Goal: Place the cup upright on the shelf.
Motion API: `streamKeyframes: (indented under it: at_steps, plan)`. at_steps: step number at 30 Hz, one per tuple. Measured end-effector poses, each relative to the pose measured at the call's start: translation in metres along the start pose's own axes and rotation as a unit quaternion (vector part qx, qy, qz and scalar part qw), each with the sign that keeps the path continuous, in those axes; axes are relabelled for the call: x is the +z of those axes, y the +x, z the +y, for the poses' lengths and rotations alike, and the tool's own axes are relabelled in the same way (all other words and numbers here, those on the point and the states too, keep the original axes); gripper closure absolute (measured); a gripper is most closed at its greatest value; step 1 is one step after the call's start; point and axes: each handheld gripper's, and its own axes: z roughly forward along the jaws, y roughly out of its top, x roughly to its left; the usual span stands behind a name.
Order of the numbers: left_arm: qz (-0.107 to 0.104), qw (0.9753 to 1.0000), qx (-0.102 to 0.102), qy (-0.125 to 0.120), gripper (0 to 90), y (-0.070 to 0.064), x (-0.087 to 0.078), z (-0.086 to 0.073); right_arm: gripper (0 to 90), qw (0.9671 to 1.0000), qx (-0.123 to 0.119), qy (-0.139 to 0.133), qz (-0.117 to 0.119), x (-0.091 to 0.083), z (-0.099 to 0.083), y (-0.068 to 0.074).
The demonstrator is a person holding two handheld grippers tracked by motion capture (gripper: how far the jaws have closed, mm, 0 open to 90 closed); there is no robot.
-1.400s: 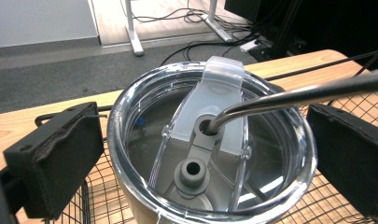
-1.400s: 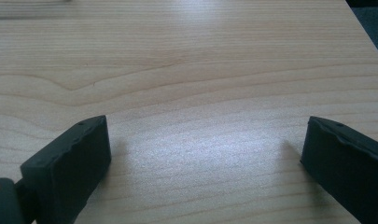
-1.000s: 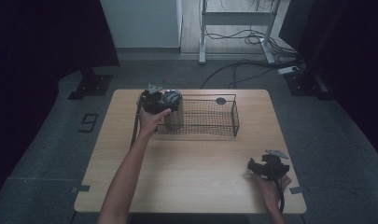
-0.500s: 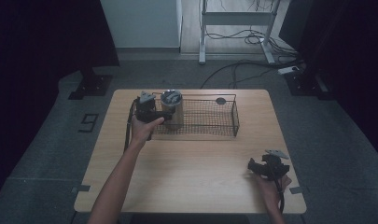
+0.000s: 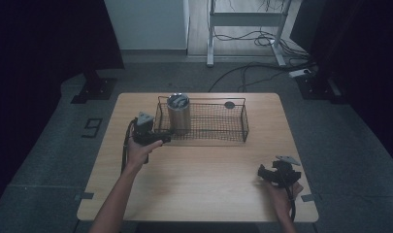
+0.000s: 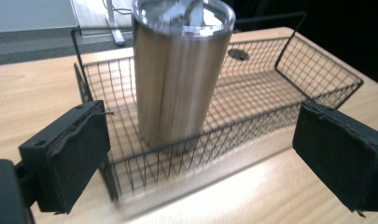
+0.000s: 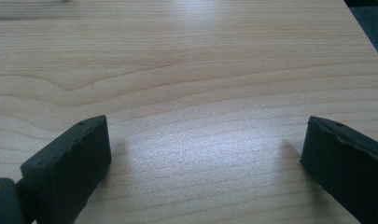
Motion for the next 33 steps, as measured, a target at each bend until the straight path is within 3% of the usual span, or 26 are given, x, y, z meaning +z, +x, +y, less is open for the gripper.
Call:
streamKeyframes:
  at_steps: [8,23,33]
  plan:
    - [0.000,0.9998,-0.002,0.019,4.4,-0.003,-0.026,-0.037,1.2,1.0000,0.001,-0.001,-0.001,0.000,0.000,0.000]
    - [0.010,0.9985,0.013,0.052,4.4,-0.004,-0.038,-0.100,1.6,1.0000,0.001,-0.002,-0.001,0.000,0.000,0.000]
    - [0.011,0.9975,0.006,0.069,5.1,-0.001,-0.038,-0.111,1.7,1.0000,0.002,-0.003,-0.001,0.000,0.000,0.000]
